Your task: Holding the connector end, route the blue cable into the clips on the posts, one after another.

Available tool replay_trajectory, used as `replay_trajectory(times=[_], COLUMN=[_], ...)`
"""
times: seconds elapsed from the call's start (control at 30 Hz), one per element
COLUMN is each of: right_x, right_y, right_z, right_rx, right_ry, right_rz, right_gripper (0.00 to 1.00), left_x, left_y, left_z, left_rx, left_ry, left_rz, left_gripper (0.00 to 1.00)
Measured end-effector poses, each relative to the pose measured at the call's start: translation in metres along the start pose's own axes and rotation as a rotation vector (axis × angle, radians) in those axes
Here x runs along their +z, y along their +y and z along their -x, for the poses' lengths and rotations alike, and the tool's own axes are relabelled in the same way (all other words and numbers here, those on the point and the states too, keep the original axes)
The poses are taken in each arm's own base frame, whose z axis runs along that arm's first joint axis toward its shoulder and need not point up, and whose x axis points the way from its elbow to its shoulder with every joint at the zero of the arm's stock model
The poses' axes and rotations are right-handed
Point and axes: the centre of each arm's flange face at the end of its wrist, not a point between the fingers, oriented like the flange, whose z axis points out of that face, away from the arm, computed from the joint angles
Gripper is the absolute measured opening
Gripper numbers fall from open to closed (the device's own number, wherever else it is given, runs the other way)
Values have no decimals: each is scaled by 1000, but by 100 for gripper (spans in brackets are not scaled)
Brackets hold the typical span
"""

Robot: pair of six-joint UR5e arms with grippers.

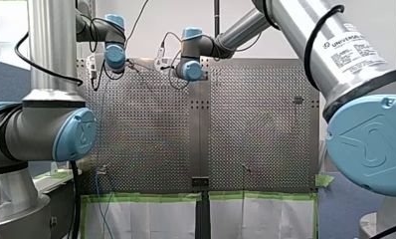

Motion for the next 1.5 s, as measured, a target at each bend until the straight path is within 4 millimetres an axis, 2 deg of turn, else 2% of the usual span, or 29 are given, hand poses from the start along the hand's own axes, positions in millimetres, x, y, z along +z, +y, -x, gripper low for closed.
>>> replay_trajectory(times=[0.47, 0.87, 1.2, 1.5], right_x=[5, 7, 10, 12], right_y=[0, 7, 6, 14], right_z=[7, 7, 4, 5], right_rx=[0, -2, -5, -5], right_ry=[-3, -2, 7, 5], right_rz=[-5, 4, -5, 5], right_gripper=[0, 0, 0, 0], left_x=[7, 21, 33, 41], left_y=[-1, 3, 5, 14], left_z=[9, -2, 17, 14], left_rx=[-14, -26, -63, -75], left_ry=[-21, -15, -65, -59], left_rz=[-34, -50, -65, -64], left_gripper=[0, 0, 0, 0])
